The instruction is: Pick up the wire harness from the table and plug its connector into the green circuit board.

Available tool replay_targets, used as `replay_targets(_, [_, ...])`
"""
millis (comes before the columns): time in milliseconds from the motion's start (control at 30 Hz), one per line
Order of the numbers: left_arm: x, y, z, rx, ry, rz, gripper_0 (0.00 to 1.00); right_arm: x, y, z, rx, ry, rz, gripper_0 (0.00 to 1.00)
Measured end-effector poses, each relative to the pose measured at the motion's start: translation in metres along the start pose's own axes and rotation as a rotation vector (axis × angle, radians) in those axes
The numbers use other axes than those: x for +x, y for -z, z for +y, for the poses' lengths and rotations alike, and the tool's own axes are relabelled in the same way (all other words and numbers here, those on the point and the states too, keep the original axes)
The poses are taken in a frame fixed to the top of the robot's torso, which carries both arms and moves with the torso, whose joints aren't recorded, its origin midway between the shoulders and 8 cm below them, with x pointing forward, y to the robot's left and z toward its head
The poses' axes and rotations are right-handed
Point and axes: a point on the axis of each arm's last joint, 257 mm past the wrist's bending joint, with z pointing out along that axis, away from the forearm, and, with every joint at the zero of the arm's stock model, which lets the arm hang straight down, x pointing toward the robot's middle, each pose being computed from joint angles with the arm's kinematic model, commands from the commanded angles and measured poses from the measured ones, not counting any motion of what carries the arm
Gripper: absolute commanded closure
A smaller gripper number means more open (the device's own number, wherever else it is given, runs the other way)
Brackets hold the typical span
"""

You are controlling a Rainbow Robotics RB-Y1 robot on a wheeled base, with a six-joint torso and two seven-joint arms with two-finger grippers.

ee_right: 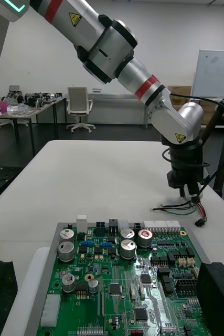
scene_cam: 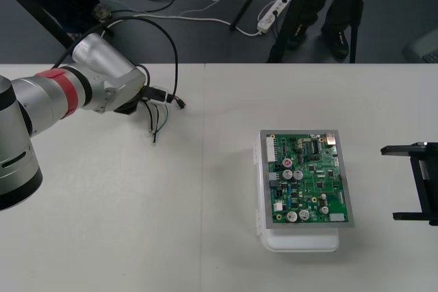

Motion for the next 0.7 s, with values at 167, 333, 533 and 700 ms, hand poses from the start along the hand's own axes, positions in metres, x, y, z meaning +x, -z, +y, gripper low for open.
replay_targets(167, [-0.0001,0.0000,0.0001,-0.001,0.000,-0.001,1.00,0.0000,0.0000,0.0000,0.000,0.000,0.000,0.00])
replay_targets(333, [-0.0003,0.0000,0.0002,-0.001,0.001,-0.001,1.00,0.0000,0.0000,0.0000,0.000,0.000,0.000,0.00])
replay_targets(533, [-0.0029,0.0000,-0.0013,0.005,0.014,-0.011,1.00,0.0000,-0.0001,0.0000,0.000,0.000,0.000,0.00])
replay_targets(700, [-0.0093,0.0012,-0.0034,0.022,0.061,-0.041,1.00,0.0000,-0.0001,0.0000,0.000,0.000,0.000,0.00])
